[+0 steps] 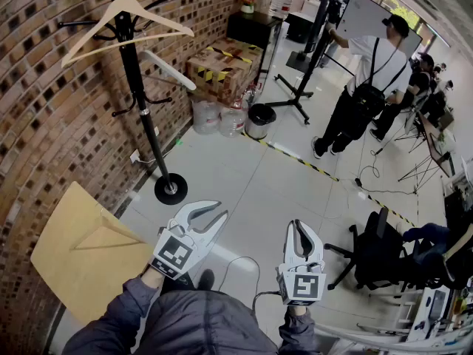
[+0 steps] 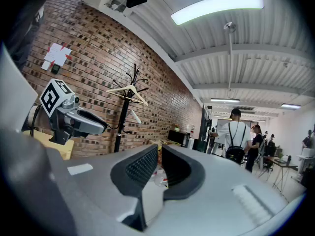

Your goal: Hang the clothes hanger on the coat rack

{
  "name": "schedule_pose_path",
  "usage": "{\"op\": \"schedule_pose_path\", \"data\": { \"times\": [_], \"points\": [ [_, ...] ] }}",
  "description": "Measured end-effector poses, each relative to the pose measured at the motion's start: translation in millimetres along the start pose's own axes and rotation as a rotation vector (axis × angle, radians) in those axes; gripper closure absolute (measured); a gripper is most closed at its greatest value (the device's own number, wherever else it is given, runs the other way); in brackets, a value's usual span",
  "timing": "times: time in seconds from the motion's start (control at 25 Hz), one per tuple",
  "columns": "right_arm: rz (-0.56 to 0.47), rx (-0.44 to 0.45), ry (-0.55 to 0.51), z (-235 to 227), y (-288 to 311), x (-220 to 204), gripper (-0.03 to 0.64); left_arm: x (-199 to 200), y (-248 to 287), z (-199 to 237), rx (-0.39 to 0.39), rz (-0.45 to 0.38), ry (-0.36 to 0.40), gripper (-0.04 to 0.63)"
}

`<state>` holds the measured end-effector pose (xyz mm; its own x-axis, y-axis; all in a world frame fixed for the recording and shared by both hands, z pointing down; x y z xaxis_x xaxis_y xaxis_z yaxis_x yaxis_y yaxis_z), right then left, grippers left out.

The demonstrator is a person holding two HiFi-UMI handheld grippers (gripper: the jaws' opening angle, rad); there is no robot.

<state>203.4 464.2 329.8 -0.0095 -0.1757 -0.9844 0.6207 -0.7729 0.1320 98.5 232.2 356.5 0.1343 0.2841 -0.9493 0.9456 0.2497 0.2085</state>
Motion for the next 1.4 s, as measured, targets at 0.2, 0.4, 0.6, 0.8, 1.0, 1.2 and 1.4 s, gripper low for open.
{"op": "schedule_pose_path", "data": {
  "times": [0.2, 0.4, 0.6, 0.8, 1.0, 1.2, 1.4],
  "points": [
    [-0.037, 0.09, -0.036, 43, 42, 2, 0.576, -27, -23, 33, 0.052, 0.021, -0.014, 0.516],
    [-0.011, 0.283, -0.074, 93, 82, 1, 0.568, -55, -71, 46, 0.196, 0.068, -0.086, 0.506],
    [0.012, 0.504, -0.133, 168, 125, 2, 0.557, -86, -142, 58, 0.368, 0.132, -0.171, 0.506],
    [0.09, 0.689, -0.184, 265, 157, -23, 0.511, -133, -228, 66, 0.495, 0.203, -0.26, 0.505],
    [0.218, 0.845, -0.23, 356, 179, -66, 0.481, -194, -302, 64, 0.589, 0.296, -0.39, 0.483],
    [0.349, 0.94, -0.311, 430, 192, -117, 0.469, -259, -351, 67, 0.626, 0.371, -0.506, 0.463],
    [0.465, 0.988, -0.394, 489, 213, -174, 0.463, -297, -377, 74, 0.605, 0.393, -0.549, 0.462]
  ]
}}
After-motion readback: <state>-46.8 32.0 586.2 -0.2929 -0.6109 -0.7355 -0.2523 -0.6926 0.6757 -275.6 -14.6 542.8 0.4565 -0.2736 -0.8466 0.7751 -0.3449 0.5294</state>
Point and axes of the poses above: the fingertips, and each gripper's own axes: y forward along the fingers, z to its left, x out of its top, the point moved 9 cm from there along -y, backward along the fingers, and after that the axes turned 7 degrees about y, right-handed, at the moved point
